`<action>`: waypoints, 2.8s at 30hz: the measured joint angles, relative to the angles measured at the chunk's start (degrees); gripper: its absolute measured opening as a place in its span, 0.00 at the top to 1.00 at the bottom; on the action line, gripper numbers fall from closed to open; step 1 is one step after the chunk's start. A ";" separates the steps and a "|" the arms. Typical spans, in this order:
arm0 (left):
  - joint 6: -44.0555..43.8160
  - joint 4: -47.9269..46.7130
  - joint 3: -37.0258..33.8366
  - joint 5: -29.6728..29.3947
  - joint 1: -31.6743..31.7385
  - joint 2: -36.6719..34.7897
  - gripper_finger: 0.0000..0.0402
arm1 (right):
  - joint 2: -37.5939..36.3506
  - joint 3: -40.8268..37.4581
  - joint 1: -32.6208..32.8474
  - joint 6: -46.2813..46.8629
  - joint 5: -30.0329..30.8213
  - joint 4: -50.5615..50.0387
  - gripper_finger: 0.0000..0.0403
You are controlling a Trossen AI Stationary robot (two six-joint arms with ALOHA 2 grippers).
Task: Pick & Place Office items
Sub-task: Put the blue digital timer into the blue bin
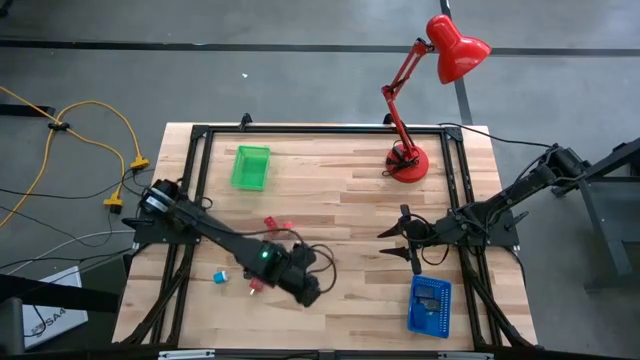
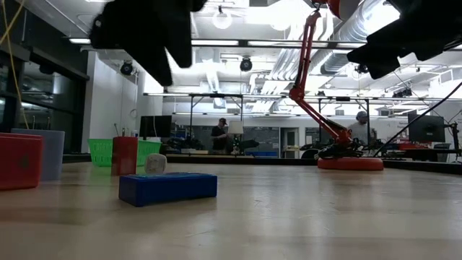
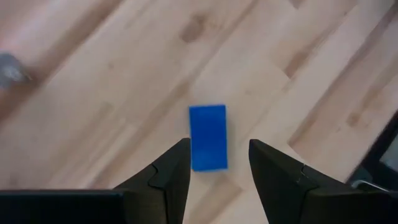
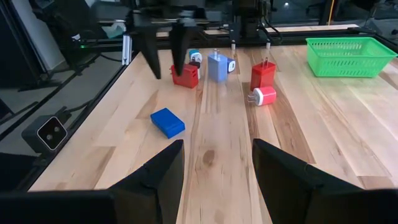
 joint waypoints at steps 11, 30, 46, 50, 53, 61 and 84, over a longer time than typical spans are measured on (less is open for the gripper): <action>-7.15 3.24 2.85 -0.47 -4.98 2.96 0.61 | -0.02 0.00 0.00 0.00 -0.02 -0.04 0.56; -5.38 -6.02 9.42 3.76 -1.28 13.83 0.61 | -0.02 0.00 0.02 0.00 -0.02 0.02 0.56; -3.71 -5.69 9.44 5.27 -0.98 15.63 0.61 | -0.02 0.00 0.02 0.00 -0.06 -0.07 0.56; -3.53 -5.94 9.44 5.18 -0.98 15.63 0.61 | 0.00 0.00 0.00 0.00 -0.02 0.02 0.56; -3.45 -6.00 9.47 5.25 -0.98 16.38 0.61 | 0.00 0.00 0.02 0.01 -0.04 0.01 0.56; -2.05 -5.44 9.49 5.43 -0.92 16.57 0.61 | 0.00 0.00 0.02 0.00 -0.02 -0.02 0.56; 0.15 -5.68 9.42 5.03 -0.63 16.50 0.61 | 0.00 0.00 0.02 0.01 -0.02 0.00 0.56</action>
